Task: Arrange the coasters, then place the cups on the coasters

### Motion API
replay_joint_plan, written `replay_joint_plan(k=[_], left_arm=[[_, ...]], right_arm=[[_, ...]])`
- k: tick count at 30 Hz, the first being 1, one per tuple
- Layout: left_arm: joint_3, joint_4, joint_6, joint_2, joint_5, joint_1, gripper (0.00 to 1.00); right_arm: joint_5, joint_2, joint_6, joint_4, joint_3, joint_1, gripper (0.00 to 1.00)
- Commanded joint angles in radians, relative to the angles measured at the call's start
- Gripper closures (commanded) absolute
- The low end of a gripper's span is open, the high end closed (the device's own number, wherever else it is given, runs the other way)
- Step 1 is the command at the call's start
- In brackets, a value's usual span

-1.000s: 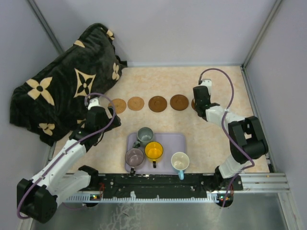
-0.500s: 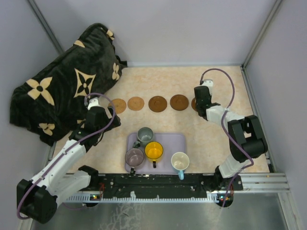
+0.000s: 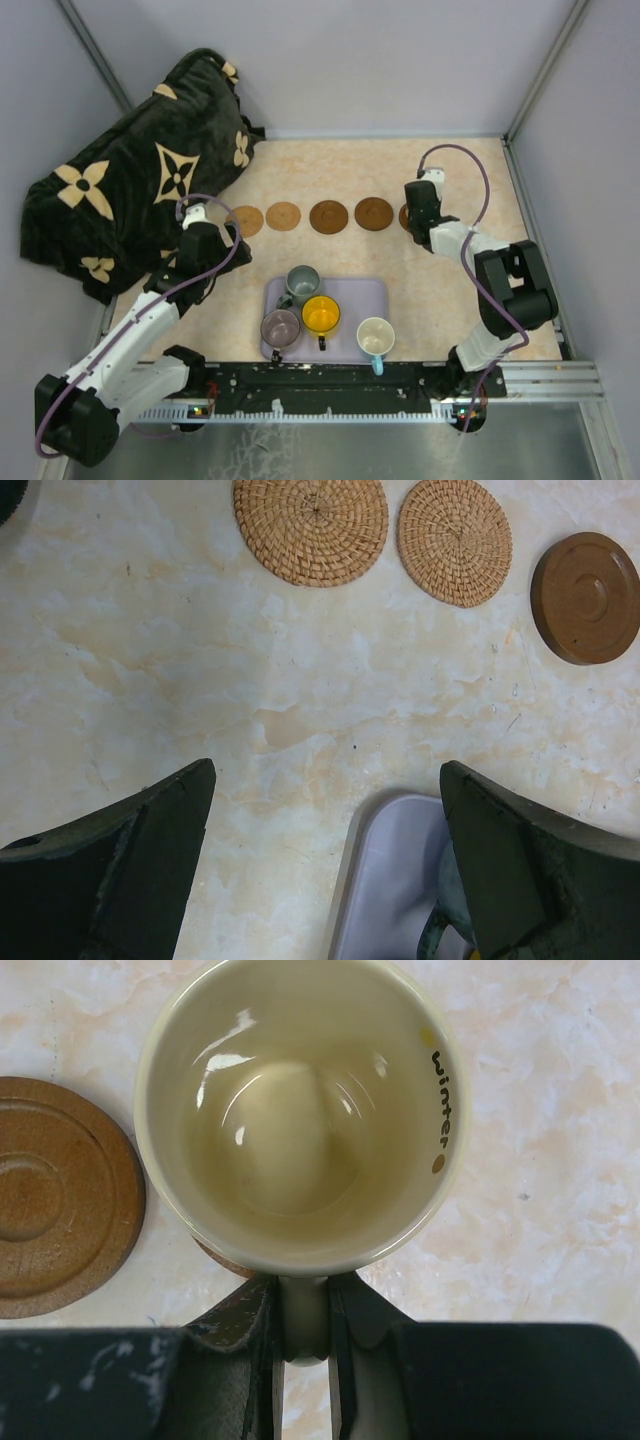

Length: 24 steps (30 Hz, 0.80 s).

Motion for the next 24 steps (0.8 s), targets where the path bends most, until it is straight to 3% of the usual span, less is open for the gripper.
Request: replay_joint_plan(k=[1, 19, 24], left_arm=[[0.007, 0.012, 0.010, -0.020, -0.010, -0.004, 0.00], [0.003, 0.010, 0.007, -0.028, -0.011, -0.005, 0.00], [0.004, 0.012, 0.006, -0.020, -0.005, -0.005, 0.00]], right_arm=[[0.018, -0.034, 0.017, 0.106, 0.004, -0.009, 1.00], [0.010, -0.060, 0.054, 0.089, -0.041, -0.009, 0.99], [0.015, -0.060, 0.062, 0.067, -0.032, -0.009, 0.76]])
